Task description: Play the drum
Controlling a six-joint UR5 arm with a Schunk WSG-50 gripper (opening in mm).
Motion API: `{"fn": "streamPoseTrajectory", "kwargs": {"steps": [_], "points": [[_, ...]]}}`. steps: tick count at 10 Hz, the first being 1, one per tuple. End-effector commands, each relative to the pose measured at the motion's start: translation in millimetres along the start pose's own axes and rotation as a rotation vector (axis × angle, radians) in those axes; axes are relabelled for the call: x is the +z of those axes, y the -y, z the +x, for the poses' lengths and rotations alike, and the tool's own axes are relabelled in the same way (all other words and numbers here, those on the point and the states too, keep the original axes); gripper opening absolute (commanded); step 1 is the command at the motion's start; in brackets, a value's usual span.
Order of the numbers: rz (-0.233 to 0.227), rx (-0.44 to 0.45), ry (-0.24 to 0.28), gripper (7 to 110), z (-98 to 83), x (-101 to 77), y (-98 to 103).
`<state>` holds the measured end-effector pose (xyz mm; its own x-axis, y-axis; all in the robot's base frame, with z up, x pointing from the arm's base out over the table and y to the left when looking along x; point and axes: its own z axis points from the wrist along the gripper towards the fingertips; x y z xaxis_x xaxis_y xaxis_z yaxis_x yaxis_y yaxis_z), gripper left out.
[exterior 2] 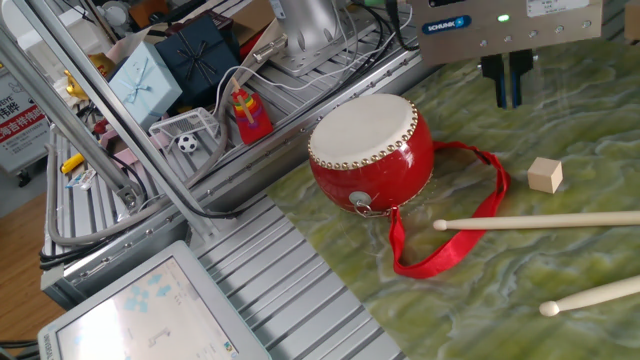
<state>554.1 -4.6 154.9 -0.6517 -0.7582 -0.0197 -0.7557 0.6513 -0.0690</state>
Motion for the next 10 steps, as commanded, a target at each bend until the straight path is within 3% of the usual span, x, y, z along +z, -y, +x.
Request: {"fn": "streamPoseTrajectory", "kwargs": {"steps": [1, 2, 3, 4, 5, 6, 8, 9, 10], "points": [[-0.045, -0.180, 0.040, 7, -13.5, -2.3, -18], [-0.054, -0.137, 0.002, 7, -4.5, -3.9, -20], [0.005, -0.079, -0.108, 22, 18.7, -6.0, -6], [0.090, -0.024, -0.110, 22, 17.1, -8.3, 13], [0.066, -0.097, -0.081, 22, 4.2, -10.2, 8], [0.025, -0.221, -0.087, 7, 3.4, -8.5, -1], [0.124, -0.615, -0.017, 7, -22.3, -10.4, 21], [0.138, -0.714, 0.027, 7, -34.8, -10.6, 20], [0.145, -0.744, 0.056, 7, -40.3, -9.7, 19]]}}
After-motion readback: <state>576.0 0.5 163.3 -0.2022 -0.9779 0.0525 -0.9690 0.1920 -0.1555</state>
